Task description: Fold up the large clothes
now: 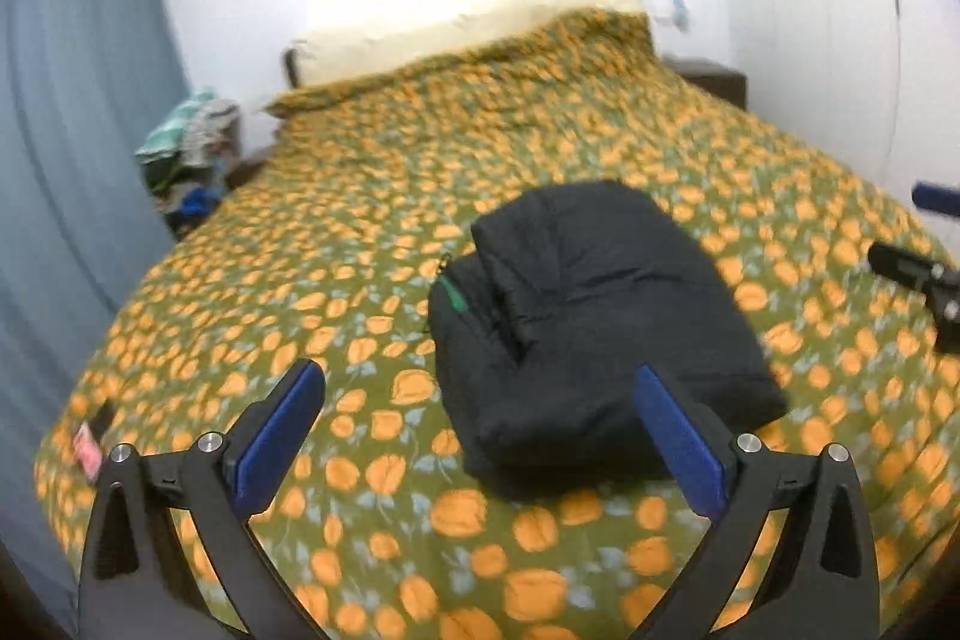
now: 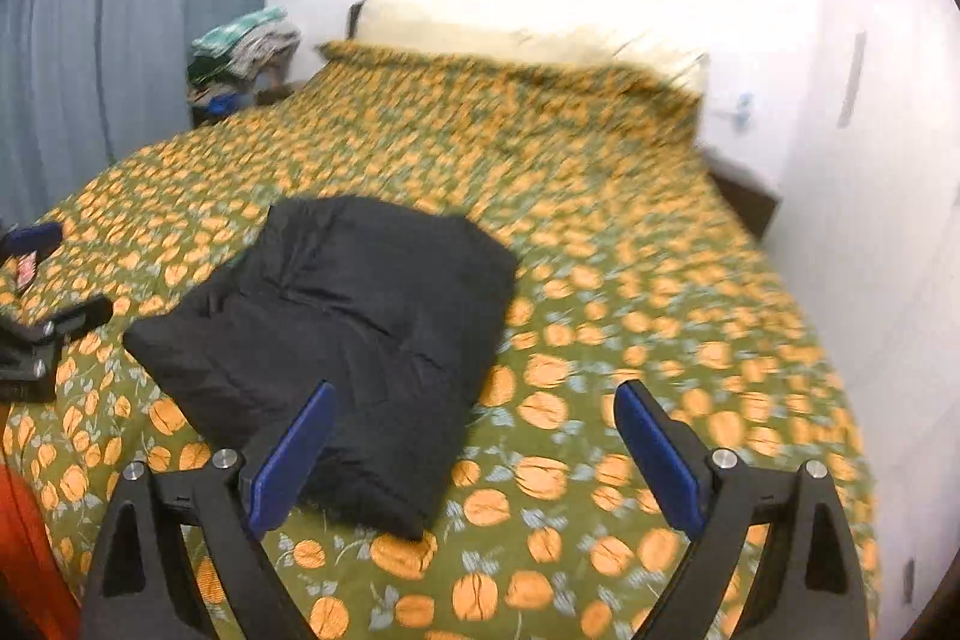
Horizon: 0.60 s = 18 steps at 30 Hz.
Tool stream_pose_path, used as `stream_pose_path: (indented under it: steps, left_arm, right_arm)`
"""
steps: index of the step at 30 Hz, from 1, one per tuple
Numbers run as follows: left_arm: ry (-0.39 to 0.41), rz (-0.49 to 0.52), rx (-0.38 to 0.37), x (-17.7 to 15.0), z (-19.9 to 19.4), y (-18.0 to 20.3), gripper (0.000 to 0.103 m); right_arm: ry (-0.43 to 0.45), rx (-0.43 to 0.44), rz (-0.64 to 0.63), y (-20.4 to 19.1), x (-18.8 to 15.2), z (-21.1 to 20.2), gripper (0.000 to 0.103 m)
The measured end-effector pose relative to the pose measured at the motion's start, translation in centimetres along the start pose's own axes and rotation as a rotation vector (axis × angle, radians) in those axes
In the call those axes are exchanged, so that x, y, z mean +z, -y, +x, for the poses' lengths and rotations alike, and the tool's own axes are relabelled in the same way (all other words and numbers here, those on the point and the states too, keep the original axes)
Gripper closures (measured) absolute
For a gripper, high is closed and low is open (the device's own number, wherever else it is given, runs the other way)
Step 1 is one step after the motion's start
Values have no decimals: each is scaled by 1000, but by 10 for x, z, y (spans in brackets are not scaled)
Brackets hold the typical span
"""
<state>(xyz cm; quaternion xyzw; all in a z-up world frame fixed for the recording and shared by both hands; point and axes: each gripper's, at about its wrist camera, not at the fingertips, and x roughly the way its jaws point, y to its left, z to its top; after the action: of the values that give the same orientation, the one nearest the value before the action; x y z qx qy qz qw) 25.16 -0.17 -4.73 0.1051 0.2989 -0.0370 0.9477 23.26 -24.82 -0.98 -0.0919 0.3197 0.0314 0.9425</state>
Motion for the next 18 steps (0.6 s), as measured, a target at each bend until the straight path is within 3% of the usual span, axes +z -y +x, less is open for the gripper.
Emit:
stream_pose_path:
  steps: [4,7,11,18]
  left_arm:
    - [22,-62,-38,-10,-39,8,0]
    - [31,-108,-30,-11,-60,8,0]
    - [32,-114,10,-12,-71,11,0]
    - [17,-119,-8,-12,-77,17,0]
  right_arm:
    - [5,-30,44,-7,-3,-43,8]
    - [15,-4,87,-6,-8,-68,8]
    - [13,7,89,-7,-15,-83,8]
    - [85,-48,69,-10,-18,-111,8]
